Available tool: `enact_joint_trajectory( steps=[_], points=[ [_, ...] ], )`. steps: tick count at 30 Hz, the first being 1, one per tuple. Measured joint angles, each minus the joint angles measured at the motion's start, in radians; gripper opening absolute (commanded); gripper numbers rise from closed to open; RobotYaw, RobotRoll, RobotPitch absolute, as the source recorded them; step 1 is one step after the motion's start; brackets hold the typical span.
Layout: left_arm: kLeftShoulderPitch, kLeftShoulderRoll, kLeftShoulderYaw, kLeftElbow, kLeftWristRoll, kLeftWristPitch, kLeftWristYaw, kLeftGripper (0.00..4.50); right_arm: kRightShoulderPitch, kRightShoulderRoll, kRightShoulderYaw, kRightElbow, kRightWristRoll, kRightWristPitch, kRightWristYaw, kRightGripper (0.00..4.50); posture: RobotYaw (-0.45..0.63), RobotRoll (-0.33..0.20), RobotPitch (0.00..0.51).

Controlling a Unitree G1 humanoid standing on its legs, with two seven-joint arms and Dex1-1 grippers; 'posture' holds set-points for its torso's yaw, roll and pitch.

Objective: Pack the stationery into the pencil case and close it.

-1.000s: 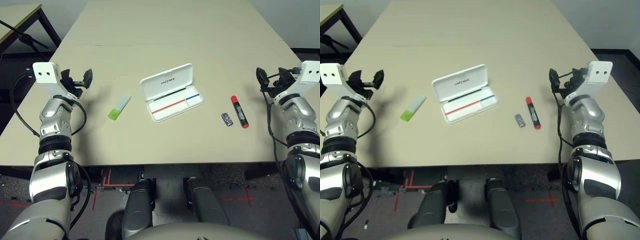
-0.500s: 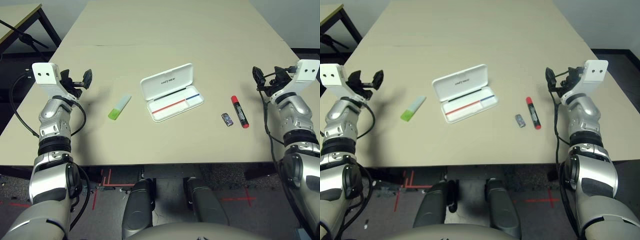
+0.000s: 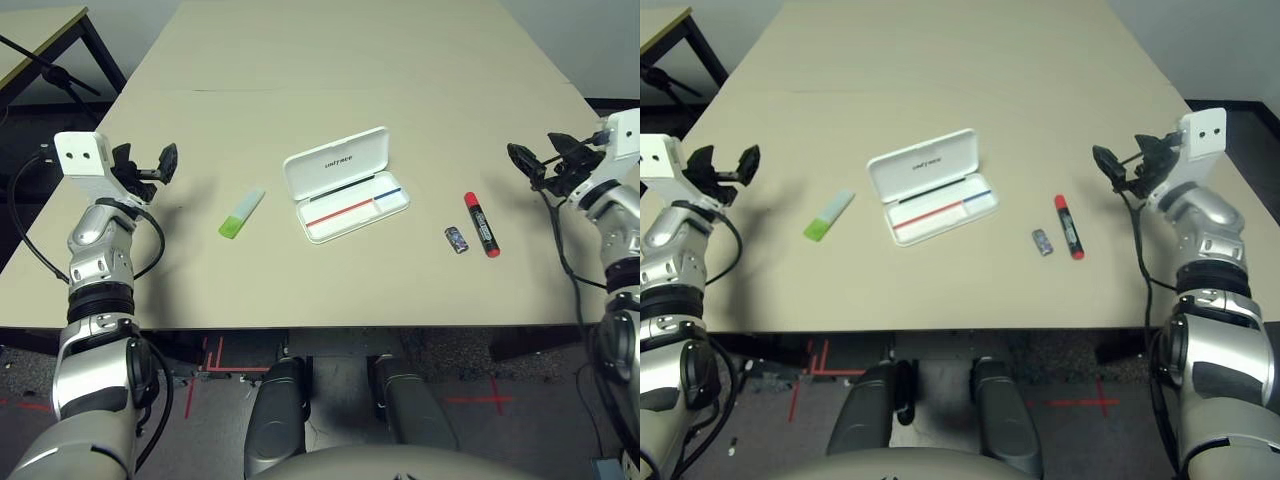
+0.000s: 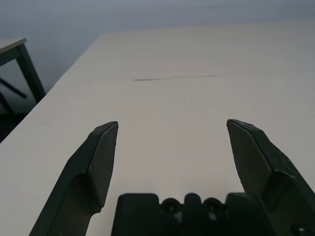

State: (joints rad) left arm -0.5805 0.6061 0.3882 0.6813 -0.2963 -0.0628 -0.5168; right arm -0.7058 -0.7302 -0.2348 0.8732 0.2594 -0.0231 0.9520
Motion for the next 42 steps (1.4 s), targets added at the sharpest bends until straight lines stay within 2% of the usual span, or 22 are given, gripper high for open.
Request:
enact_joint_trajectory(
  steps=[5,10,14,17,21,24,32,36,42],
  points=[
    [0.056,0.035,-0.001,-0.099,-0.026,0.068,-0.078,4.46,0.025,-0.057,0.057,-0.096,-0.005,0.091,0.164,4.5,-0.04,0.0,0.143],
    [0.139,0.05,-0.005,-0.252,-0.065,0.166,-0.141,4.46,0.042,-0.075,0.107,-0.158,-0.008,0.157,0.276,4.5,-0.03,0.0,0.142],
    [0.232,0.083,-0.035,-0.436,-0.105,0.279,-0.228,4.46,0.046,-0.08,0.137,-0.168,-0.02,0.178,0.316,4.5,-0.01,0.0,0.139],
    [0.335,0.138,-0.097,-0.631,-0.123,0.385,-0.308,4.46,0.045,-0.081,0.147,-0.167,-0.037,0.178,0.326,4.5,0.0,0.0,0.131],
    [0.397,0.195,-0.19,-0.826,-0.152,0.504,-0.389,4.46,0.033,-0.082,0.156,-0.159,-0.056,0.175,0.34,4.5,0.01,0.0,0.124],
    [0.381,0.204,-0.261,-0.908,-0.153,0.561,-0.412,4.46,0.018,-0.082,0.166,-0.143,-0.066,0.167,0.347,4.5,0.01,0.0,0.122],
    [0.236,0.181,-0.459,-0.975,-0.147,0.633,-0.453,4.46,0.005,-0.079,0.183,-0.112,-0.084,0.142,0.355,4.5,0.01,0.0,0.115],
    [0.152,0.158,-0.579,-0.931,-0.095,0.628,-0.504,4.46,0.005,-0.077,0.184,-0.098,-0.09,0.128,0.355,4.5,0.01,0.0,0.117],
    [0.086,0.125,-0.705,-0.825,0.007,0.607,-0.545,4.46,0.008,-0.077,0.185,-0.095,-0.099,0.122,0.355,4.5,-0.01,0.0,0.118]
  ],
)
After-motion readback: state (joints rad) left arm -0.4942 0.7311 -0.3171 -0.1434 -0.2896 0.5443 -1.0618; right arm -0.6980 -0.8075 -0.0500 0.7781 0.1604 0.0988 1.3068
